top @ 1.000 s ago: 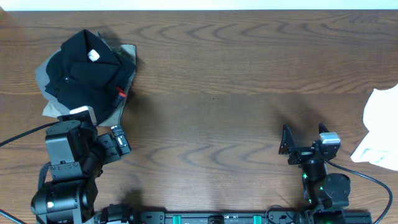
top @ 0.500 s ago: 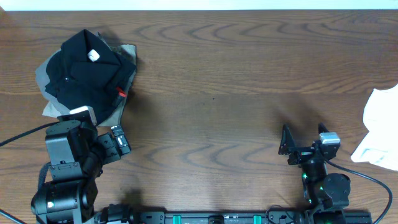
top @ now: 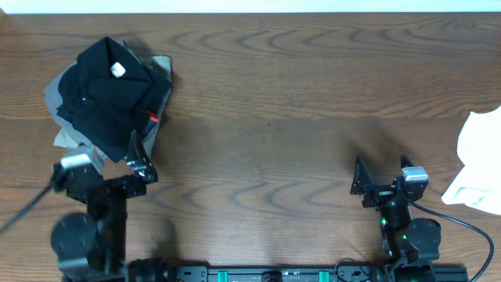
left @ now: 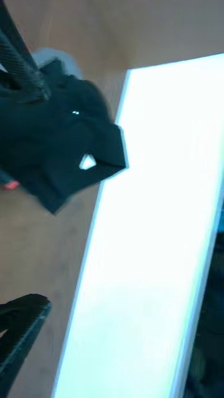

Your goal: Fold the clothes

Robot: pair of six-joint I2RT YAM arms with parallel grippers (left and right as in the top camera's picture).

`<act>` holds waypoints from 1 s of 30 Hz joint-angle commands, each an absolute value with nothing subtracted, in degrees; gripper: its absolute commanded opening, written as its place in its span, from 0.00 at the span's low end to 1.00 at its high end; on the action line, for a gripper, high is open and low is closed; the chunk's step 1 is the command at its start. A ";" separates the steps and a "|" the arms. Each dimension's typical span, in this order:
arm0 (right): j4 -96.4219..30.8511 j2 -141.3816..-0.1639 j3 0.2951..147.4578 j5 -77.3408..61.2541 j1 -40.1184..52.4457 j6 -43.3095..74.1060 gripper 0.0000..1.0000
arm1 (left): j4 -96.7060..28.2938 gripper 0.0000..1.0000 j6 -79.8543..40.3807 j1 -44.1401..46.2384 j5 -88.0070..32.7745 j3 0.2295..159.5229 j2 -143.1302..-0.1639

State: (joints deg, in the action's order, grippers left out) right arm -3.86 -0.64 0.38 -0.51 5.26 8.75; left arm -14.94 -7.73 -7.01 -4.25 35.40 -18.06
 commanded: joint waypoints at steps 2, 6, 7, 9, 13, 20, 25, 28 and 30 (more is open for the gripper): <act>-4.14 -0.45 0.32 -1.06 6.07 9.39 0.99 | -6.90 0.98 -8.23 -6.76 -3.77 26.61 -10.68; -4.14 -0.45 0.32 -1.06 6.07 9.39 0.99 | -0.54 0.98 -8.23 -6.76 -3.55 21.26 -4.21; -4.14 -0.45 0.32 -1.06 6.07 9.39 0.99 | 0.34 0.98 -8.23 -6.76 -3.36 20.51 -2.92; -4.14 -0.45 0.32 -1.06 6.07 9.39 0.99 | 1.02 0.98 -8.10 -6.76 -3.33 19.81 -1.13; -4.14 -0.45 0.32 -1.06 6.07 9.39 0.99 | 4.19 0.98 -7.38 -6.50 -2.90 19.70 -0.12; -4.14 -0.45 0.32 -1.06 6.07 9.39 0.99 | 17.74 0.98 -6.02 -6.28 -1.85 17.06 -0.12; -4.14 -0.45 0.32 -1.08 6.07 9.39 0.99 | 25.74 0.98 -4.97 -6.28 -1.87 9.85 -0.12; -4.14 -0.45 0.32 -1.06 6.07 9.39 0.99 | 28.93 0.98 -4.99 -6.28 -1.89 5.50 -0.12; -4.14 -0.45 0.32 -1.08 6.07 9.37 0.99 | 29.06 0.98 -4.99 -6.28 -1.89 3.53 -0.12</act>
